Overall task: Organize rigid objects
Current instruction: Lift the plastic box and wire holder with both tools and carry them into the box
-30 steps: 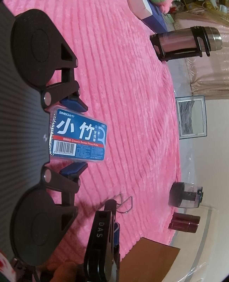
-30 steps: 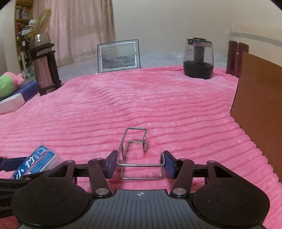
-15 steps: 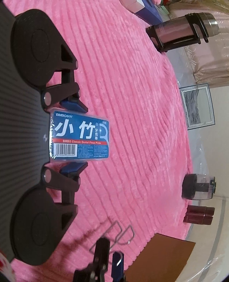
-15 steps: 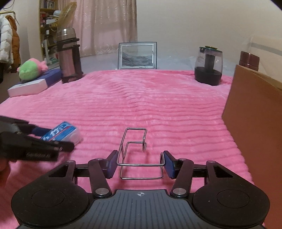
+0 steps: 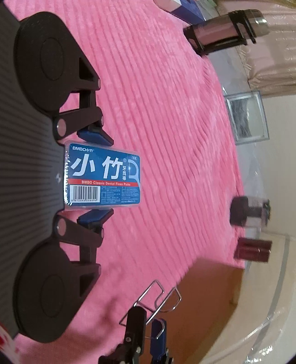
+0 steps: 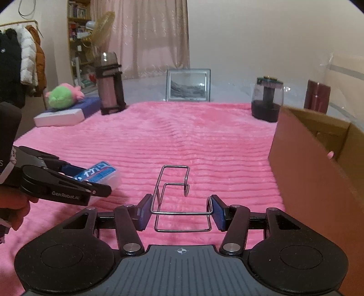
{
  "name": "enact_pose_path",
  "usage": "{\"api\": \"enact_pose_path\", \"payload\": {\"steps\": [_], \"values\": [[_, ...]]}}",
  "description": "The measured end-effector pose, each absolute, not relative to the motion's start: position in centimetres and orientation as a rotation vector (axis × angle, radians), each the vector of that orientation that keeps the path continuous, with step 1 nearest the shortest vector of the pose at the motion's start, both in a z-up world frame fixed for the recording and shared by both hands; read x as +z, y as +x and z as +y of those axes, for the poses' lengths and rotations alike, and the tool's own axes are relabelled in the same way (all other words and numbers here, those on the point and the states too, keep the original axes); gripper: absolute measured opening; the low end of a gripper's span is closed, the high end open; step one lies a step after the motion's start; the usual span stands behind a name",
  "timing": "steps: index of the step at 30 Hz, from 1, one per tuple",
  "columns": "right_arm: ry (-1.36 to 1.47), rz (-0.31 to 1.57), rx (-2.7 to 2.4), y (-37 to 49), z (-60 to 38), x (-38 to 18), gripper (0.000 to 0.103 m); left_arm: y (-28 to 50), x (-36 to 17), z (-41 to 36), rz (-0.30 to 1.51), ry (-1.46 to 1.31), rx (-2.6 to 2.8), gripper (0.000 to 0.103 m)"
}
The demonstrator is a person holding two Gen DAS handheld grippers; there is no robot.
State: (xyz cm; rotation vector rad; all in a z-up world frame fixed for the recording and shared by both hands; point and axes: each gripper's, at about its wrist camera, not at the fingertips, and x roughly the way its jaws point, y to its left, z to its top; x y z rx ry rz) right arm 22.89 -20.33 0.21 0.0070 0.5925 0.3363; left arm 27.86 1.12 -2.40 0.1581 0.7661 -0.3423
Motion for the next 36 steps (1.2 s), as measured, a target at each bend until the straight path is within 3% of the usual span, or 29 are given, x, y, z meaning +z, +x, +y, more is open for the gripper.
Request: {"api": "enact_pose_path", "payload": {"steps": [19, 36], "values": [[0.068, 0.496, 0.304, 14.0, -34.6, 9.3, 0.051, 22.0, 7.5, -11.8, 0.666, 0.274, -0.647, 0.053], [-0.245, 0.590, 0.323, 18.5, -46.0, 9.8, 0.051, 26.8, 10.2, -27.4, 0.609, 0.565, -0.852, 0.053]]}}
